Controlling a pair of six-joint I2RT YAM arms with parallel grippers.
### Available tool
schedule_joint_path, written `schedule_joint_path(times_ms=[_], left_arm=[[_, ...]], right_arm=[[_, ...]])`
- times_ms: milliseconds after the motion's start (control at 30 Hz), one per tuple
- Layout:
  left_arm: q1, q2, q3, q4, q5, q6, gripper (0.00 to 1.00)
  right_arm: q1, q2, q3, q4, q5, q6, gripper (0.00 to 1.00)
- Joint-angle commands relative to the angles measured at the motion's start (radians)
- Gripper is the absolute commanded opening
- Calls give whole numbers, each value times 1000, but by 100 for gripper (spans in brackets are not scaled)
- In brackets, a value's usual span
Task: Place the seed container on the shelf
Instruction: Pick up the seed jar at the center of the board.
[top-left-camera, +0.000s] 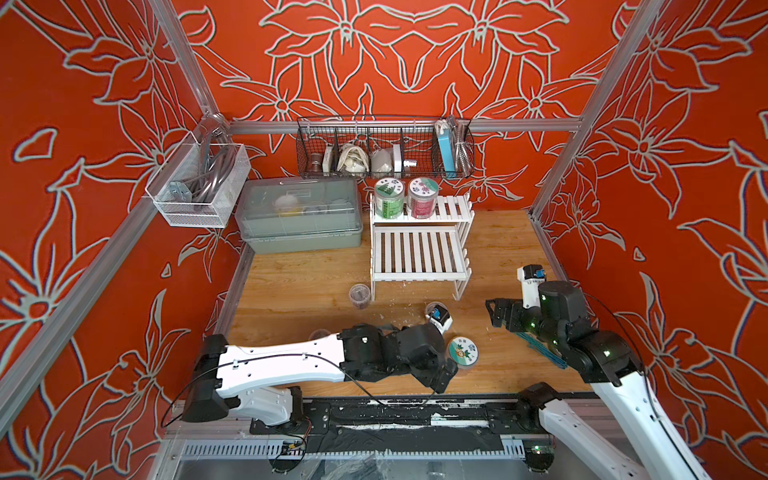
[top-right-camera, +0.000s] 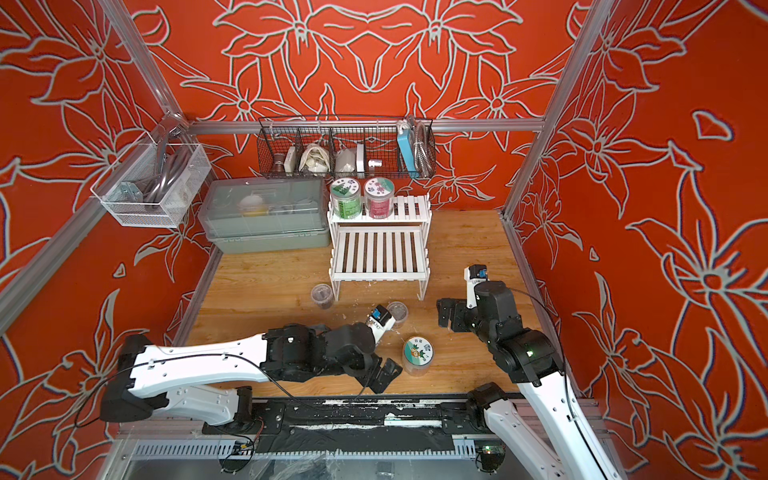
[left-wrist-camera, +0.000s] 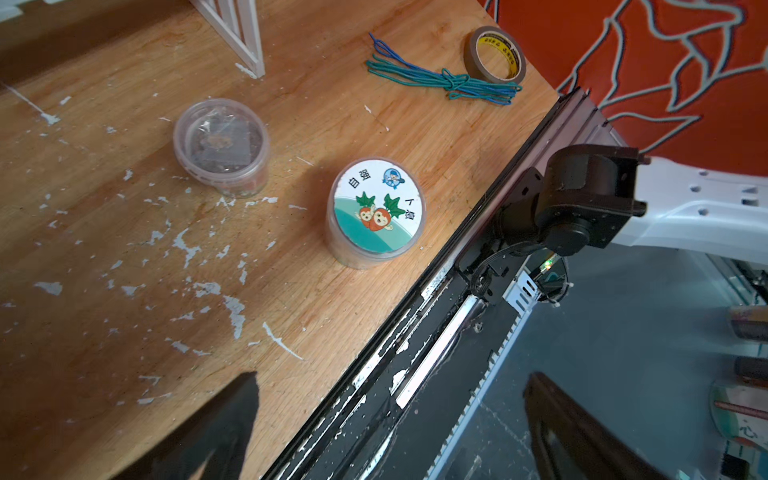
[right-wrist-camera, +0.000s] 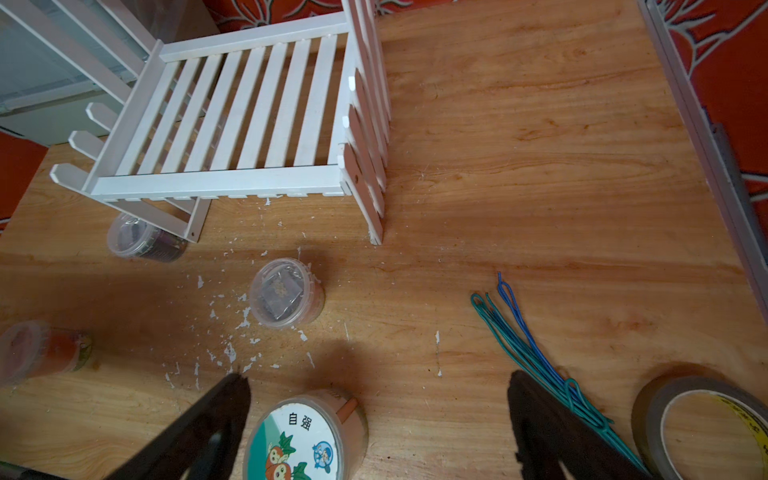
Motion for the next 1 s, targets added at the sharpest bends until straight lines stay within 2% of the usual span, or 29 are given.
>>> schedule_joint_path(times_ms=[0,233,500,733,967], left_arm=[[-30,85,57,-6,-79,17,99],[-46,283,161,-58,-84,21,99],[-39,422,209,-62,-79,16,99],[-20,504,261,-82,-66,18,99],[26,516,263,-71,-41,17,99]], right_arm=[[-29,-18,-25,18,4,11,100],[-73,-40,-83,72,-21,29,100],[-111,-30,-110,101,-51,33,100],[-129,-31,-120,110,-71,28,100],[-139,-30,-125,118,-83,19,100]])
